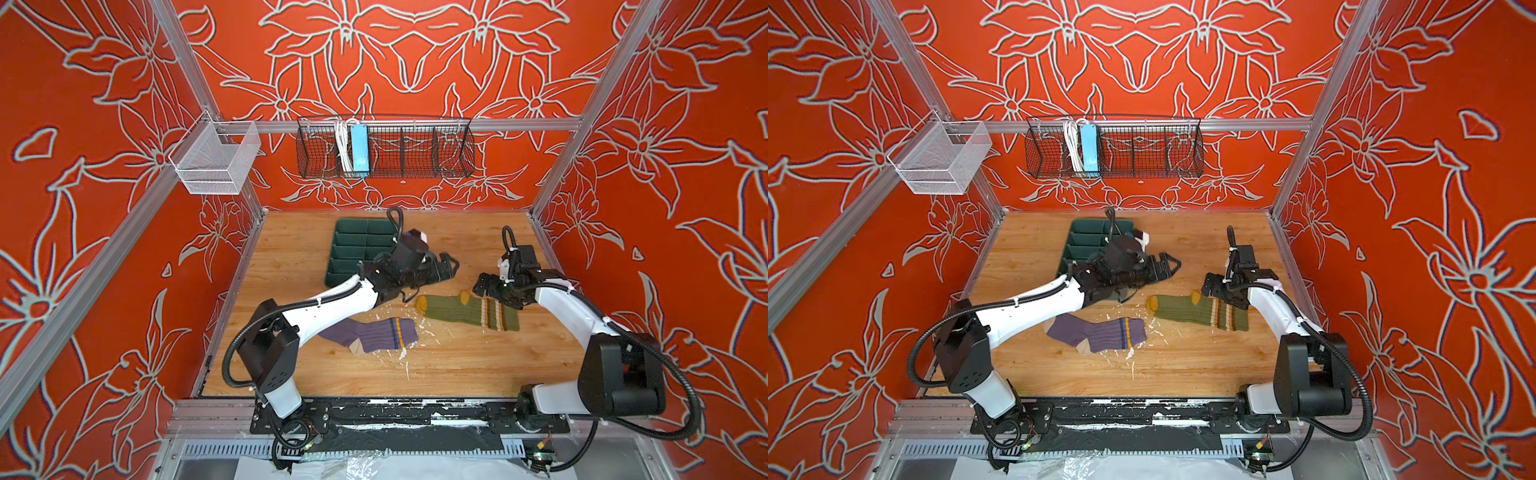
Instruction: Roll the socks
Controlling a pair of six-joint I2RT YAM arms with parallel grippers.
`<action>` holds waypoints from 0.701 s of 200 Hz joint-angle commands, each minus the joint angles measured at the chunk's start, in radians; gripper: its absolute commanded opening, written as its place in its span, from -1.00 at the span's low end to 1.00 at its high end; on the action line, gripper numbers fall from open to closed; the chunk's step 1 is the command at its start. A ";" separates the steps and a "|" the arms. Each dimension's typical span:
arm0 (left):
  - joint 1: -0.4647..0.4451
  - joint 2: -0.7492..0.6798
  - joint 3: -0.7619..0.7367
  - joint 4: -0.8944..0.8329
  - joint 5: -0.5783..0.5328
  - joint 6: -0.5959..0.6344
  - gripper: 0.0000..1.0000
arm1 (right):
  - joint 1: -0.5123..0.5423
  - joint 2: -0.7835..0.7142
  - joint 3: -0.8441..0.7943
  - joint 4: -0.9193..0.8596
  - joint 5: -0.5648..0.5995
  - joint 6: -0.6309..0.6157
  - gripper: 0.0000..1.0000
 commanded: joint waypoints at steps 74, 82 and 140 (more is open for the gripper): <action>-0.067 0.252 -0.129 0.346 -0.037 -0.316 0.95 | -0.084 0.016 -0.092 0.041 -0.117 0.006 0.95; -0.067 0.267 -0.124 0.336 -0.048 -0.314 0.95 | -0.085 0.020 -0.101 0.043 -0.116 0.004 0.95; -0.043 0.322 -0.010 0.172 -0.155 -0.147 0.95 | -0.086 -0.038 -0.237 0.050 -0.121 0.073 0.95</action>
